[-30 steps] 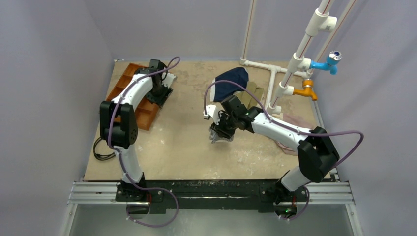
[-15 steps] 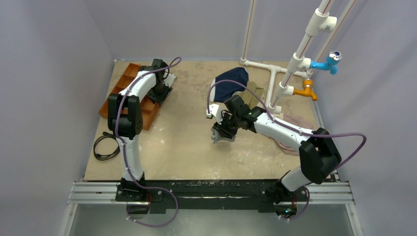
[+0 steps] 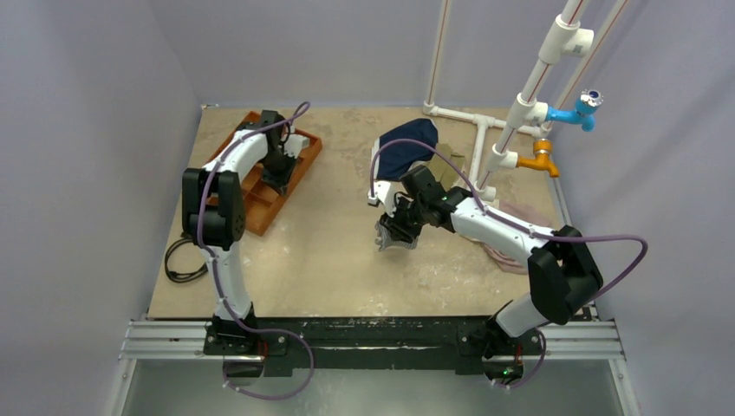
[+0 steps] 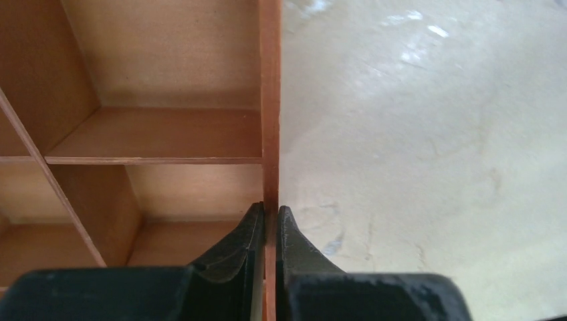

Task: Roll the underwear
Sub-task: Move the storage box to the center of the board.

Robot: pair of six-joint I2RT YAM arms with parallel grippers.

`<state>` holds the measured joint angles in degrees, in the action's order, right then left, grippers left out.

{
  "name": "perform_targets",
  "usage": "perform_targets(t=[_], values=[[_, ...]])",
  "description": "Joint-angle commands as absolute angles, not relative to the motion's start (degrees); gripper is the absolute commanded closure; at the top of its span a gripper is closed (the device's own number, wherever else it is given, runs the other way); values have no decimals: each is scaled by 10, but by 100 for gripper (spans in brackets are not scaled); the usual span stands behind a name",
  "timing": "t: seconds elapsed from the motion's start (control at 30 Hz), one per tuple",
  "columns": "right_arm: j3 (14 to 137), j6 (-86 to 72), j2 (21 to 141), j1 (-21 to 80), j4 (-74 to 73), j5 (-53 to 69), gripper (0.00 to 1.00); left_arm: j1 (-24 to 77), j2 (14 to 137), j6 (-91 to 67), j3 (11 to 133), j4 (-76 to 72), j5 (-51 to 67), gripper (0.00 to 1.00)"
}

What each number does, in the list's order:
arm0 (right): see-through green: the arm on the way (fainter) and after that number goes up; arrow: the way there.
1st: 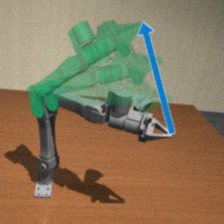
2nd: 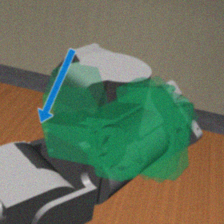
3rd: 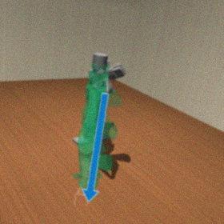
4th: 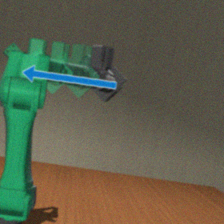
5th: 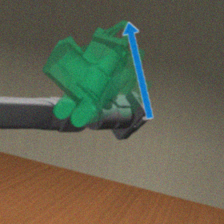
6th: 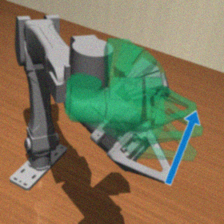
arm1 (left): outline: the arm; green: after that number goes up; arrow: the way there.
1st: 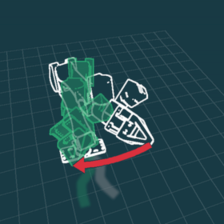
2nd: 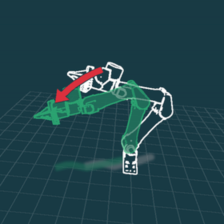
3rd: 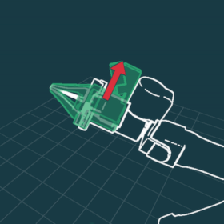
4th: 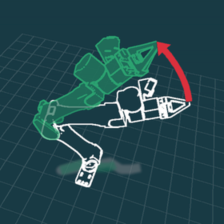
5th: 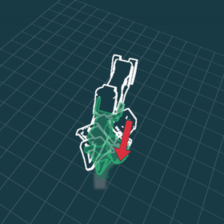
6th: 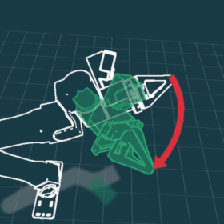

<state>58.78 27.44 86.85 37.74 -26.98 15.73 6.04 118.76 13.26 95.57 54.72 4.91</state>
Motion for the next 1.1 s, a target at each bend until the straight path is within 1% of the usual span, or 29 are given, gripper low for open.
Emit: perform_targets(t=[0.0,0.17,0.33,0.53,0.7,0.93,1.0,1.07], values=[[588,277,850,373,-252,172,100,79,1140,90,900,554,153,100],[589,280,843,362,-252,166,100,114,1087,41,819,525,184,100],[587,283,833,341,-251,166,100,146,1062,5,753,509,230,100],[586,288,833,326,-248,159,100,193,1024,-76,670,433,339,100],[587,285,839,307,-245,158,100,247,1020,-159,642,373,422,100],[586,286,837,281,-249,162,100,309,1011,-275,621,279,469,100],[589,287,837,277,-251,160,100,318,1002,-292,616,258,474,95],[593,285,835,275,-251,153,100,318,991,-286,625,266,469,87]])
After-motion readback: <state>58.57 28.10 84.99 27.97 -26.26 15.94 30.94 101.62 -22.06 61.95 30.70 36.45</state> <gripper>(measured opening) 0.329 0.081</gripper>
